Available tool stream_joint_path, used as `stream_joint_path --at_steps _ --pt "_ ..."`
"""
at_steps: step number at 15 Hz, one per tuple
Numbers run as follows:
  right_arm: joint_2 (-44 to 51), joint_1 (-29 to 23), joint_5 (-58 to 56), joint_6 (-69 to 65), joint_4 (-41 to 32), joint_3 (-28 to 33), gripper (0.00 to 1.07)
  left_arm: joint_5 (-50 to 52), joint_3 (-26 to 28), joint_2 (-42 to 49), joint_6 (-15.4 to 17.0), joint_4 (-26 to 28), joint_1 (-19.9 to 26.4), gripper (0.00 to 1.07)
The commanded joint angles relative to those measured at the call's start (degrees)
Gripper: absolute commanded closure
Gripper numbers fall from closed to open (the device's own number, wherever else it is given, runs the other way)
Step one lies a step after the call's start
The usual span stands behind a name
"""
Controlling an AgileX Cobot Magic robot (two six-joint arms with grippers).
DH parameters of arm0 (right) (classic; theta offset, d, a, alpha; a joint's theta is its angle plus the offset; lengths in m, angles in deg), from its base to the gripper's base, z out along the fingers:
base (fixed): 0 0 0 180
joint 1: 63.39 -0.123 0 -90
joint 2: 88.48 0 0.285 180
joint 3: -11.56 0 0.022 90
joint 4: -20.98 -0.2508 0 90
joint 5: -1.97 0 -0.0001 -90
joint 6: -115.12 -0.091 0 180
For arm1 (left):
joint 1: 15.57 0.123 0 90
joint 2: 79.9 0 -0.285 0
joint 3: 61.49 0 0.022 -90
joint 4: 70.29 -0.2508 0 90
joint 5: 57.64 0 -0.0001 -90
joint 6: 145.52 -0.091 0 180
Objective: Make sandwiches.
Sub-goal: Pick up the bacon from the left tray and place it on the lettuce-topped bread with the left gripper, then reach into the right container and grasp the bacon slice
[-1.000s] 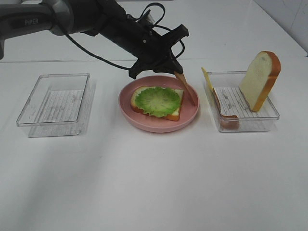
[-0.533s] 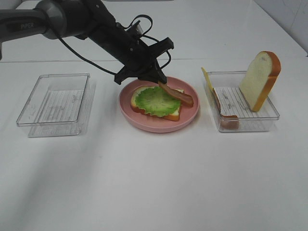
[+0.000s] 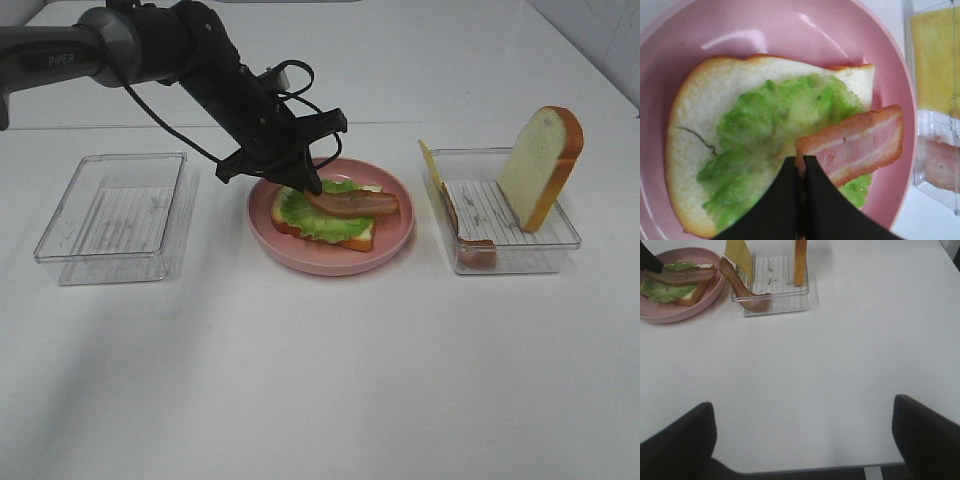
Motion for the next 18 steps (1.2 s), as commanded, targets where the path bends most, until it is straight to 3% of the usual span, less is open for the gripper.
stream_joint_path --at_steps 1,4,6,8,9,11,12,14,18 --pt "1.4 0.3 0.5 0.2 0.0 0.2 0.16 1.9 0.0 0.0 0.5 -1.7 -0.2 1.07" --pt "1.4 0.3 0.5 0.2 0.0 0.2 0.16 3.6 0.0 0.0 0.5 -3.8 -0.2 1.07" --pt "1.4 0.3 0.5 0.2 0.0 0.2 0.16 3.7 0.0 0.0 0.4 -4.9 -0.2 0.99" --pt "1.4 0.3 0.5 0.2 0.0 0.2 0.16 3.3 0.0 0.0 0.4 -5.3 -0.2 0.72" --pt "1.4 0.3 0.5 0.2 0.0 0.2 0.16 3.3 0.0 0.1 0.4 -5.3 -0.2 0.63" --pt "1.4 0.3 0.5 0.2 0.0 0.2 0.16 3.2 0.2 1.4 0.4 -6.4 -0.2 0.22" --pt "1.4 0.3 0.5 0.2 0.0 0.2 0.16 2.1 0.7 2.2 0.4 -7.8 -0.2 0.16" --pt "1.4 0.3 0.5 0.2 0.0 0.2 0.16 -2.2 3.0 3.0 0.4 -11.9 -0.2 0.15" --pt "1.4 0.3 0.5 0.2 0.0 0.2 0.16 -24.4 16.6 3.2 1.7 -22.9 -0.2 0.15"
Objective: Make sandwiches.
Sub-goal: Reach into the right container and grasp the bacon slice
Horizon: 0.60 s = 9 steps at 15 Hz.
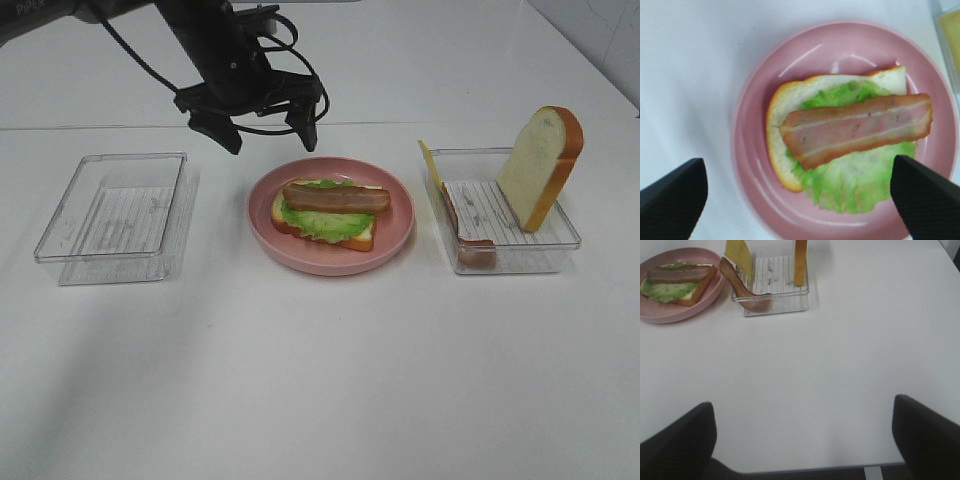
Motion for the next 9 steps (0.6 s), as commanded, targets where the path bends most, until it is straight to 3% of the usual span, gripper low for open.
stream_joint_path --at_steps 1,5,6,9 --pt "1.4 0.3 0.5 0.2 0.0 0.2 0.16 -8.8 3.7 0.9 1.8 -2.5 0.0 0.15" --pt "1.4 0.3 0.5 0.2 0.0 0.2 0.16 -8.8 -1.5 8.4 1.4 -5.5 0.3 0.15" --pt "1.4 0.3 0.5 0.2 0.0 0.2 0.16 -8.8 -9.3 14.7 0.4 -6.2 1.8 0.15" --pt "1.4 0.3 0.5 0.2 0.0 0.2 0.16 -8.8 -20.9 23.7 -0.6 -6.1 4.8 0.15"
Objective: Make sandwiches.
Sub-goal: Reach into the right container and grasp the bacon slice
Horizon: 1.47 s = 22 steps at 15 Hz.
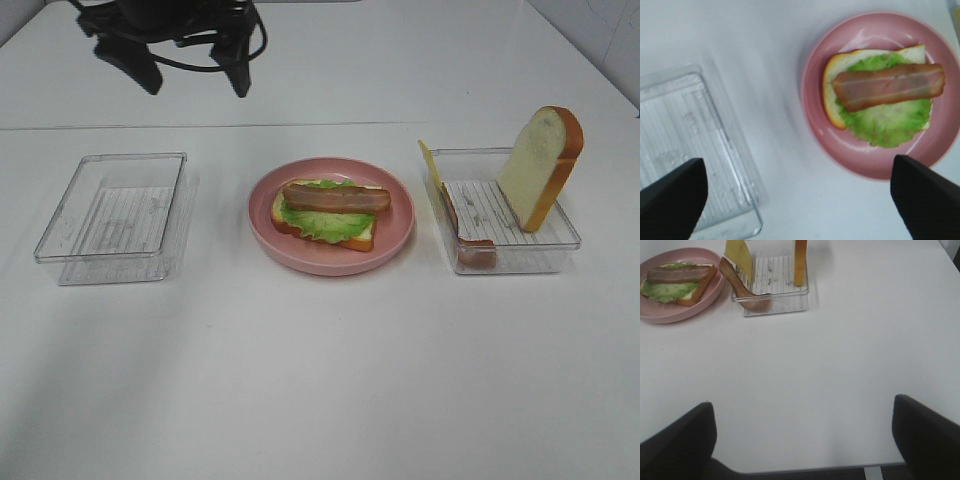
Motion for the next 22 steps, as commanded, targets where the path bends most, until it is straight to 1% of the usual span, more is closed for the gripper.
stream_joint_path --at_steps 1,2,3,4,5,6,7,8,9,10,11,12,13,14,15,17,18,19,21,22 --pt "1.4 0.3 0.5 0.2 0.0 0.2 0.16 -6.1 -13.1 10.2 -2.4 -0.5 3.8 0.15" --pt "1.4 0.3 0.5 0.2 0.0 0.2 0.16 -5.8 -18.3 14.2 -2.6 -0.5 5.7 0.15" --pt "1.4 0.3 0.5 0.2 0.0 0.2 0.16 -5.3 -20.4 16.3 -2.6 -0.5 6.5 0.15" --pt "1.4 0.3 0.5 0.2 0.0 0.2 0.16 -3.8 -25.4 20.4 -2.6 -0.5 8.3 0.16" --pt "1.4 0.3 0.5 0.2 0.0 0.2 0.16 -2.8 -28.3 22.7 -2.6 -0.5 9.1 0.16" --pt "1.4 0.3 0.5 0.2 0.0 0.2 0.16 0.5 -39.1 32.1 -2.6 -0.5 11.9 0.16" --pt "1.4 0.3 0.5 0.2 0.0 0.2 0.16 1.2 -41.9 34.8 -2.6 -0.5 12.5 0.16" --pt "1.4 0.3 0.5 0.2 0.0 0.2 0.16 2.9 -47.0 39.6 -2.6 -0.5 13.9 0.16" --pt "1.4 0.3 0.5 0.2 0.0 0.2 0.16 4.5 -52.4 44.5 -2.6 -0.5 15.5 0.16" --pt "1.4 0.3 0.5 0.2 0.0 0.2 0.16 5.6 -59.6 52.5 -2.2 -0.5 18.3 0.16" --pt "1.4 0.3 0.5 0.2 0.0 0.2 0.16 5.8 -61.9 55.3 -2.1 -0.5 19.1 0.16" --pt "1.4 0.3 0.5 0.2 0.0 0.2 0.16 5.8 -66.0 60.2 -2.0 -0.5 20.3 0.16" --pt "1.4 0.3 0.5 0.2 0.0 0.2 0.16 6.8 -71.6 68.0 -2.1 -0.7 21.0 0.16" --pt "1.4 0.3 0.5 0.2 0.0 0.2 0.16 7.4 -74.9 72.9 -2.1 -1.0 21.0 0.16" --pt "1.4 0.3 0.5 0.2 0.0 0.2 0.16 7.6 -76.3 75.5 -2.3 -1.2 21.0 0.16" --pt "1.4 0.3 0.5 0.2 0.0 0.2 0.16 6.3 -81.9 87.7 -2.5 -2.3 21.0 0.16" --pt "1.4 0.3 0.5 0.2 0.0 0.2 0.16 6.1 -83.9 92.7 -3.2 -2.4 21.0 0.16" --pt "1.4 0.3 0.5 0.2 0.0 0.2 0.16 6.1 -84.6 95.1 -3.7 -2.4 21.0 0.16" --pt "1.4 0.3 0.5 0.2 0.0 0.2 0.16 6.5 -87.6 104.7 -6.2 -2.4 21.0 0.16" --pt "1.4 0.3 0.5 0.2 0.0 0.2 0.16 7.4 -88.0 107.8 -7.8 -2.4 21.0 0.16"
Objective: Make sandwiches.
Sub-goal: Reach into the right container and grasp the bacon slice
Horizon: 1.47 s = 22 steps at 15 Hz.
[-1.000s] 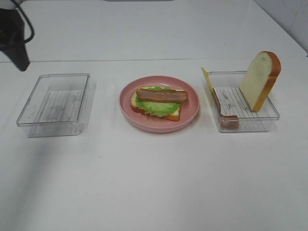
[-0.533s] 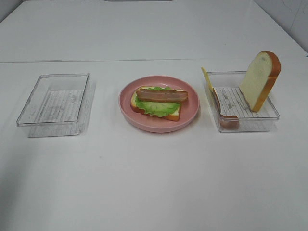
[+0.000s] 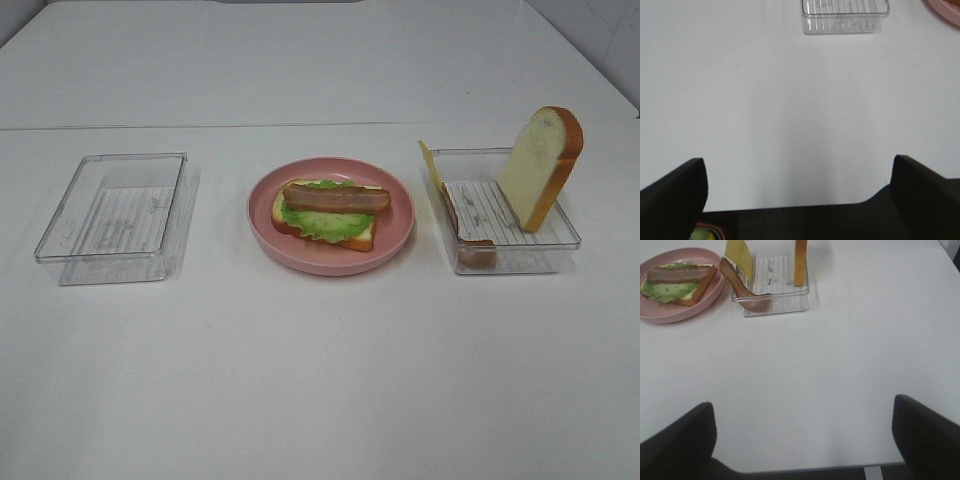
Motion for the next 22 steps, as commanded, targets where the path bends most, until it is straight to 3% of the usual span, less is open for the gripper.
stream_joint_path --at_steps 1,8,14,22 --pt "1.4 0.3 0.5 0.2 0.0 0.2 0.16 1.4 -1.1 6.0 -3.6 -0.3 0.2 0.16" --pt "1.4 0.3 0.5 0.2 0.0 0.2 0.16 1.4 -1.1 7.6 -3.7 -0.3 -0.1 0.16" --pt "1.4 0.3 0.5 0.2 0.0 0.2 0.16 1.5 -1.1 19.0 -3.7 -0.3 5.6 0.16" --pt "1.4 0.3 0.5 0.2 0.0 0.2 0.16 1.5 -1.1 18.5 -3.7 -0.2 5.6 0.16"
